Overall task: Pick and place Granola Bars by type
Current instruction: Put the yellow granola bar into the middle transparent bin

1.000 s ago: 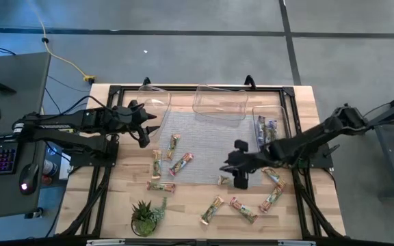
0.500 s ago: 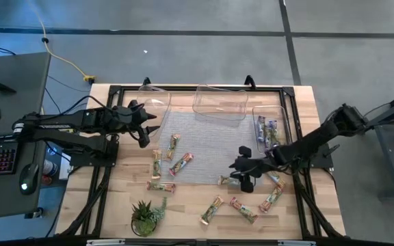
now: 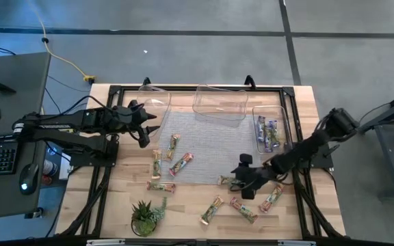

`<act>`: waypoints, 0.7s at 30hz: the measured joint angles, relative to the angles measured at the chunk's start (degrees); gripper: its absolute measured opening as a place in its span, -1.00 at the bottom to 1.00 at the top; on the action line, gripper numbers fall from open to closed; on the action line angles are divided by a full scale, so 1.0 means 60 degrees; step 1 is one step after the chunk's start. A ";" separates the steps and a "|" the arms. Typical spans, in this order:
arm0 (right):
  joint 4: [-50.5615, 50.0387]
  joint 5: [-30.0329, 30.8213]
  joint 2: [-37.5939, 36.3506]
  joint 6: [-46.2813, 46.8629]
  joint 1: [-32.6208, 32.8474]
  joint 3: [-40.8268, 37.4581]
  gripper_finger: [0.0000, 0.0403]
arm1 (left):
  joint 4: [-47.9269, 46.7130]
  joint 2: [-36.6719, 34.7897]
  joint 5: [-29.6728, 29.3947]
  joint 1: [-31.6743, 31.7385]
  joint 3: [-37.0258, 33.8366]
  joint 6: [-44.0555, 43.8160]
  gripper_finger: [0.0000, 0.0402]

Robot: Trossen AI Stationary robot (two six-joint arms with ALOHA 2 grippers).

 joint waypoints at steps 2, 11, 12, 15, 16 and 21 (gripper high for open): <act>0.0285 0.0052 0.0310 0.0211 0.0025 0.0000 0.07 | 0.0031 -0.0002 0.0000 0.0002 0.0000 0.0000 0.01; 0.0432 0.0169 0.1211 0.0735 0.0032 0.0040 0.07 | 0.0022 0.0002 0.0000 -0.0001 0.0000 0.0000 0.01; 0.0414 0.0157 0.1214 0.0727 0.0032 0.0040 0.07 | 0.0022 -0.0002 0.0000 -0.0002 0.0000 0.0000 0.01; 0.0523 0.0103 0.1100 0.0714 0.0026 0.0022 0.03 | 0.0016 0.0002 0.0000 0.0000 0.0000 0.0000 0.01; 0.0620 0.0035 0.1059 0.0718 0.0023 0.0014 0.00 | 0.0010 -0.0002 -0.0001 -0.0001 0.0000 0.0001 0.01; 0.0800 -0.0459 0.0695 0.0772 0.0027 -0.0007 -0.20 | -0.0004 -0.0001 -0.0001 0.0001 0.0000 0.0002 0.01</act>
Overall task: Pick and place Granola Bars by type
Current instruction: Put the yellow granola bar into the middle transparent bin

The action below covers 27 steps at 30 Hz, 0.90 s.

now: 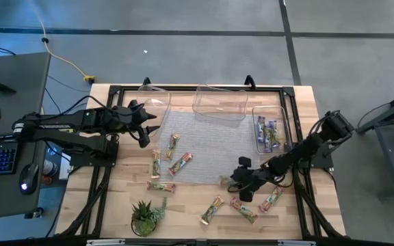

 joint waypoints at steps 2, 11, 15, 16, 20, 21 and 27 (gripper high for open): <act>0.0091 -0.0070 -0.0114 0.0004 0.0005 0.0026 -0.30 | -0.0001 0.0000 -0.0001 0.0000 0.0000 0.0000 0.01; 0.0147 0.0264 -0.0836 -0.0063 -0.0158 0.0124 -0.62 | -0.0023 0.0000 0.0000 -0.0002 0.0000 0.0001 0.01; 0.0110 0.0074 -0.0780 -0.0038 -0.0141 0.0124 -0.58 | -0.0026 -0.0001 0.0005 0.0001 0.0000 0.0001 0.01; 0.0102 0.0041 -0.0750 -0.0040 -0.0126 0.0124 -0.55 | -0.0026 0.0002 0.0008 0.0001 0.0000 0.0001 0.01; 0.0088 0.0038 -0.0635 -0.0058 -0.0111 0.0124 -0.38 | -0.0026 0.0001 0.0010 -0.0001 0.0000 0.0001 0.01; 0.0074 0.0031 -0.0595 -0.0071 -0.0111 0.0124 -0.33 | -0.0024 -0.0001 0.0011 0.0000 0.0000 0.0001 0.01; 0.0077 -0.0228 -0.0144 -0.0611 -0.0082 0.0124 -0.06 | -0.0022 -0.0001 0.0012 -0.0002 0.0000 0.0001 0.01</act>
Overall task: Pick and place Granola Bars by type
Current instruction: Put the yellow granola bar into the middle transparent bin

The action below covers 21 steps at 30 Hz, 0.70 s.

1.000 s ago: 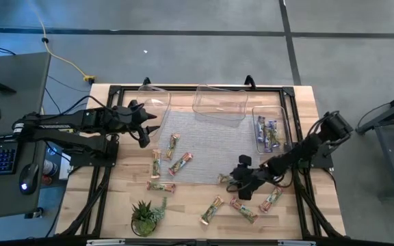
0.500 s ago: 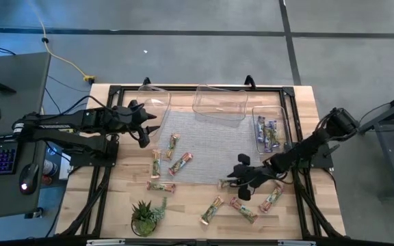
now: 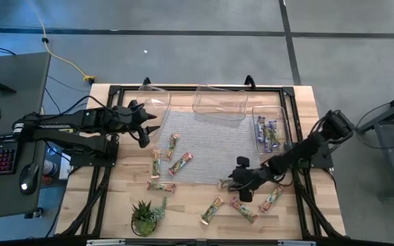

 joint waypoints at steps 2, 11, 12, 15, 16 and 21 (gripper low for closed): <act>0.0067 0.0041 0.0207 -0.0198 0.0050 0.0000 -0.01 | 0.0000 0.0000 -0.0001 0.0001 0.0000 0.0000 0.01; 0.0340 0.0342 0.0984 0.0065 0.0110 -0.0164 0.03 | 0.0017 0.0000 -0.0004 0.0003 0.0000 0.0000 0.01; 0.0366 0.0478 0.1010 0.0292 0.0110 -0.0220 0.02 | 0.0018 0.0000 -0.0004 0.0000 0.0000 0.0000 0.01; 0.0520 0.0568 0.1014 0.0492 0.0106 -0.0372 -0.08 | 0.0016 0.0002 -0.0004 0.0004 0.0000 0.0000 0.01; 0.0590 0.0508 0.1018 0.0354 0.0106 -0.0397 -0.13 | 0.0015 0.0002 -0.0004 0.0001 0.0000 0.0000 0.01; 0.1074 0.0436 0.1025 -0.0439 0.0181 -0.0437 -0.47 | 0.0012 0.0001 -0.0007 0.0000 0.0000 0.0000 0.01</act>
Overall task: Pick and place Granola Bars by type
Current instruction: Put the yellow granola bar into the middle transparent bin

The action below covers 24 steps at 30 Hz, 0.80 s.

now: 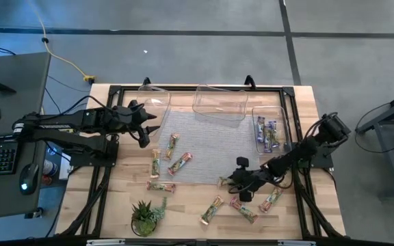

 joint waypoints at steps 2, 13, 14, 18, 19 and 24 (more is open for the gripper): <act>0.0310 -0.0009 -0.0039 -0.0117 0.0009 -0.0014 -0.60 | 0.0003 -0.0001 0.0000 0.0002 0.0000 0.0000 0.01; -0.1426 0.0835 -0.2597 -0.0296 -0.0311 0.0431 -0.75 | 0.0032 -0.0001 -0.0004 0.0000 0.0000 0.0003 0.01; -0.2015 0.1146 -0.3094 -0.0432 -0.0342 0.0522 -0.74 | 0.0032 -0.0001 -0.0004 0.0002 0.0000 0.0000 0.01; -0.4987 0.3345 -0.5022 -0.0165 -0.0502 0.0729 -0.74 | 0.0036 -0.0001 -0.0004 0.0000 0.0000 0.0000 0.01; -0.5714 0.4002 -0.5457 0.0169 -0.0577 0.0722 -0.73 | 0.0033 -0.0001 -0.0004 0.0002 0.0000 0.0000 0.01; -0.9248 0.6060 -0.7148 0.3511 -0.1404 0.0704 -0.73 | 0.0035 -0.0001 -0.0004 0.0003 0.0000 0.0000 0.01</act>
